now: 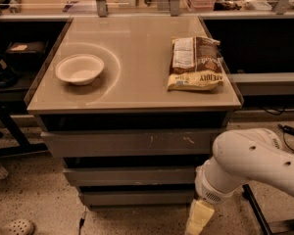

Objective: Open middle drawer

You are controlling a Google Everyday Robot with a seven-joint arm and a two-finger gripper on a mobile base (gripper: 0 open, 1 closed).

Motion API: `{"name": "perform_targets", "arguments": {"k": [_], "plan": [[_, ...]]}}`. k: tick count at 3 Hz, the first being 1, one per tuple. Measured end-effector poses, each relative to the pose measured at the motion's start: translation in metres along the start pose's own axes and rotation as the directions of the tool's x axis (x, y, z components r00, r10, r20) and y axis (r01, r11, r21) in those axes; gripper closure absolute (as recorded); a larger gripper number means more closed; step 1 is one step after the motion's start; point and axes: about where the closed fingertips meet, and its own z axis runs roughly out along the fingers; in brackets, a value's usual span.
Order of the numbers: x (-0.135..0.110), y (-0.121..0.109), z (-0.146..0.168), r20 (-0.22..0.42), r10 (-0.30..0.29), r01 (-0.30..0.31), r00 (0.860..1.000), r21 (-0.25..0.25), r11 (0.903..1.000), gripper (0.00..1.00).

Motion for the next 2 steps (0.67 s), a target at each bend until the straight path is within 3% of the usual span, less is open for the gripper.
{"name": "perform_targets", "arguments": {"k": [1,2], "plan": [[-0.004,-0.011,0.050,0.036,0.014,-0.014,0.999,0.005,0.9999,0.00],[-0.025,-0.048,0.107,0.060,0.018,-0.020,0.998,0.024,0.9995,0.00]]}}
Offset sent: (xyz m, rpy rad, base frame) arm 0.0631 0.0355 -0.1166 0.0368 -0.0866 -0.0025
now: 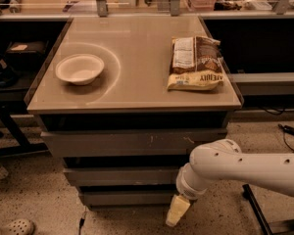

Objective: Open middle drawer

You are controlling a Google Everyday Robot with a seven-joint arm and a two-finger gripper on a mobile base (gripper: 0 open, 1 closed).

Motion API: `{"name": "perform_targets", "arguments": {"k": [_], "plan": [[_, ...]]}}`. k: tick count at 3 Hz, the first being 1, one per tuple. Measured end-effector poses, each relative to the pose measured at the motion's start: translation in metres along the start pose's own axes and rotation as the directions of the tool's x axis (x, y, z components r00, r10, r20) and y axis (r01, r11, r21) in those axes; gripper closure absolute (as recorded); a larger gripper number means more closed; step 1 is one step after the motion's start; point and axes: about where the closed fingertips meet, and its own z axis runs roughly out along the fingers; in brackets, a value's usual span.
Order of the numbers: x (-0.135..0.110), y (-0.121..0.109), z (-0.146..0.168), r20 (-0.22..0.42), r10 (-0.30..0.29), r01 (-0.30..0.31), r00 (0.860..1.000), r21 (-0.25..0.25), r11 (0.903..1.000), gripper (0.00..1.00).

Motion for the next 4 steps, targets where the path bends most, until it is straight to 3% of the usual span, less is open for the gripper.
{"name": "perform_targets", "arguments": {"k": [2,4], "plan": [[0.004,0.000,0.014,0.007,-0.004,0.004,1.000,0.005,1.0000,0.00],[-0.002,-0.026,0.041,0.049,-0.012,0.009,0.999,0.054,0.9985,0.00]]}}
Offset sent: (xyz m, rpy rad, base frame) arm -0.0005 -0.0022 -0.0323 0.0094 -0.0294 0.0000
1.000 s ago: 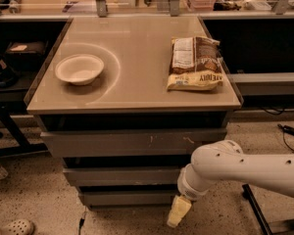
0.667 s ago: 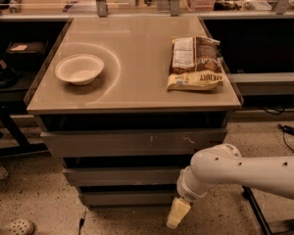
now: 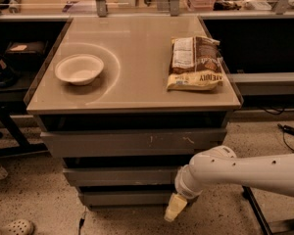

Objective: Open middle drawer

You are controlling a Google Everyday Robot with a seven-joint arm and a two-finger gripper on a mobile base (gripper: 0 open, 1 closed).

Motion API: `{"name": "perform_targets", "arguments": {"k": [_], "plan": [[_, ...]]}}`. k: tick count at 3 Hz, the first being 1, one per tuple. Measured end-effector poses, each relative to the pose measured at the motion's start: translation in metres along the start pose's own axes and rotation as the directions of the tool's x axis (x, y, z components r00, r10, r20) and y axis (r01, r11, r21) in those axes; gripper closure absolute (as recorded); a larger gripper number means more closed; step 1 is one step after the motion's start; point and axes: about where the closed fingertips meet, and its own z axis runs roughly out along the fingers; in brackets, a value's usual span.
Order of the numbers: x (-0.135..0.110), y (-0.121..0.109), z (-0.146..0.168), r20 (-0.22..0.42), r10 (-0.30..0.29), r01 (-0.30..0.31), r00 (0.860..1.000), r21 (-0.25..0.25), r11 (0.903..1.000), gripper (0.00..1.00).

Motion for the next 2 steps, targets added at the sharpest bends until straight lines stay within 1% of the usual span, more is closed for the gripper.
{"name": "perform_targets", "arguments": {"k": [2], "plan": [[-0.008,-0.031,0.022,0.036,-0.013,0.012,0.999,0.036,0.9993,0.00]]}}
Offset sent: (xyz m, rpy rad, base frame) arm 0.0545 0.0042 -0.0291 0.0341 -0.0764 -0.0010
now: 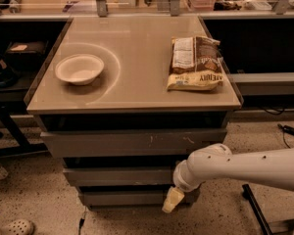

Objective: Open middle drawer

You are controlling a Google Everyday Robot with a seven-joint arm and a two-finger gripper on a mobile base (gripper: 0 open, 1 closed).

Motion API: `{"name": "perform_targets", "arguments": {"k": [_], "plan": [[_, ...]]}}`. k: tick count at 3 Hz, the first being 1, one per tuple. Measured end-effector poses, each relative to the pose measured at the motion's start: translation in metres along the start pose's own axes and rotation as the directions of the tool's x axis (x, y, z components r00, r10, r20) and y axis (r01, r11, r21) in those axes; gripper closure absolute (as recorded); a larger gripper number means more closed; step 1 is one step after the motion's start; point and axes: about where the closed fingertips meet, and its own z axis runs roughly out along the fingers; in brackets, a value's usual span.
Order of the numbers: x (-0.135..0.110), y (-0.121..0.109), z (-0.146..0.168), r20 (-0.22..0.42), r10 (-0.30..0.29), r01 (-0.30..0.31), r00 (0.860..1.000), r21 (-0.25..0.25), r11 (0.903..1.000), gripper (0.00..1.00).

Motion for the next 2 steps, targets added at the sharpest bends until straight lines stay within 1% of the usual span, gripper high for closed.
{"name": "perform_targets", "arguments": {"k": [1,2], "plan": [[0.000,-0.013,0.010,0.009,-0.001,0.001,1.000,0.014,0.9999,0.00],[0.004,-0.019,0.021,0.014,0.011,-0.011,1.000,0.016,0.9998,0.00]]}}
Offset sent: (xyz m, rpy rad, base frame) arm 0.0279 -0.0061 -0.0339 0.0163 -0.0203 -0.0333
